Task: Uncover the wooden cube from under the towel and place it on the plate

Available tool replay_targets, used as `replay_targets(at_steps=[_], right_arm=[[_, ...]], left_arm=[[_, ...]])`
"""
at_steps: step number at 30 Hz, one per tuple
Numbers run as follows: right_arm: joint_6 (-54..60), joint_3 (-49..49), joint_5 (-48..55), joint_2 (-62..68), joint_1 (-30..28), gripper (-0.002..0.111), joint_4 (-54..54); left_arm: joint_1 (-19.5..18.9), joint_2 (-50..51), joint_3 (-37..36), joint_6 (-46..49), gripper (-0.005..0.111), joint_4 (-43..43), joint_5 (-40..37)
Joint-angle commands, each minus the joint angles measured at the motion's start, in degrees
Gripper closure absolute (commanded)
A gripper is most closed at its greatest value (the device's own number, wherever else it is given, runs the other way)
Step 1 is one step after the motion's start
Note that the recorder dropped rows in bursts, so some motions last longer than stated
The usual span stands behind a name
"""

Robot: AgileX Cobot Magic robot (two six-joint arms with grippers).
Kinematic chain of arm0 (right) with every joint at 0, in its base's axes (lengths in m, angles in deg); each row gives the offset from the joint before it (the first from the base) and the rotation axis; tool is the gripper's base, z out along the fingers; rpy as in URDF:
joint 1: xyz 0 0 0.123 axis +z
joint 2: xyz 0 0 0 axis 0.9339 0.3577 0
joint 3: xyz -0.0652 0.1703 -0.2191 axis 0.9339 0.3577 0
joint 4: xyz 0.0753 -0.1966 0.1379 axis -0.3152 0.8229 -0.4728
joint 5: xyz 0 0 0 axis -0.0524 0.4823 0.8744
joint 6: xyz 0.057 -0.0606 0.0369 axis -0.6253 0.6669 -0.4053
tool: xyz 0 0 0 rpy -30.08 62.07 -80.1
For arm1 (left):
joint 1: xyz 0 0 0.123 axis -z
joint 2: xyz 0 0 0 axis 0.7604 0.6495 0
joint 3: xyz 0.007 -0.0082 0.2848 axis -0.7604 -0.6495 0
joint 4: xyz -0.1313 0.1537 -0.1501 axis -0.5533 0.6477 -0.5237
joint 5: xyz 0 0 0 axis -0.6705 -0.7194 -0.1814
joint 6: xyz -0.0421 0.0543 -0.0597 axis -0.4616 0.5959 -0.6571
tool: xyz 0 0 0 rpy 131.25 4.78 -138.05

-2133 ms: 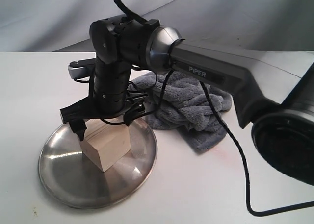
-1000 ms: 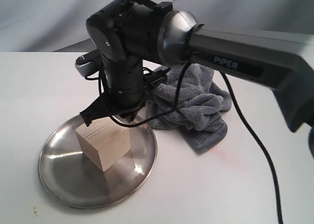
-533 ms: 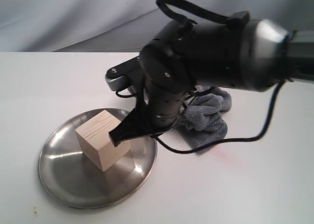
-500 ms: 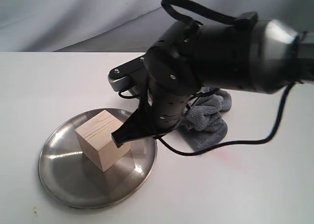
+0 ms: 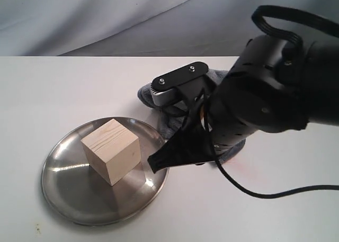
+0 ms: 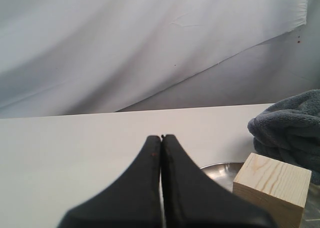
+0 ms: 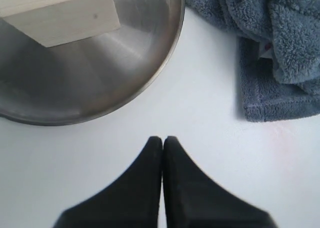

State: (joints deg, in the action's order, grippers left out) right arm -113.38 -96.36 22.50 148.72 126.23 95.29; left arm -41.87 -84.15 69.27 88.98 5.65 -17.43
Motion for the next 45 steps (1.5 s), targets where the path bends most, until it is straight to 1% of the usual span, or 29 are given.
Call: replay_targets(at_steps=[1, 7, 9, 15, 26, 31, 37, 45], right_arm=[[-0.52, 3.43, -2.51, -3.52, 0.02, 0.108, 0.06], [-0.97, 9.92, -7.96, -8.3, -0.07, 0.108, 0.06], [-0.97, 11.91, -9.65, -9.86, -1.08, 0.108, -1.13], [-0.41, 20.19, -16.93, -15.82, -5.94, 0.108, -4.16], [0.12, 35.08, -29.94, -29.21, -16.67, 0.108, -5.38], [4.04, 40.72, -35.39, -36.31, -21.23, 0.108, -8.22], [9.91, 47.37, -40.02, -44.37, -25.96, 0.108, -10.27], [11.57, 55.05, -41.31, -58.57, -32.73, 0.108, -10.54]], left_arm=[[0.28, -0.24, -0.25, -0.14, 0.107, -0.1, 0.18], [0.28, -0.24, -0.25, -0.14, 0.107, -0.1, 0.18], [0.28, -0.24, -0.25, -0.14, 0.107, -0.1, 0.18], [0.28, -0.24, -0.25, -0.14, 0.107, -0.1, 0.18], [0.28, -0.24, -0.25, -0.14, 0.107, -0.1, 0.18], [0.28, -0.24, -0.25, -0.14, 0.107, -0.1, 0.18], [0.28, -0.24, -0.25, -0.14, 0.107, -0.1, 0.18], [0.28, -0.24, -0.25, -0.14, 0.107, -0.1, 0.18]])
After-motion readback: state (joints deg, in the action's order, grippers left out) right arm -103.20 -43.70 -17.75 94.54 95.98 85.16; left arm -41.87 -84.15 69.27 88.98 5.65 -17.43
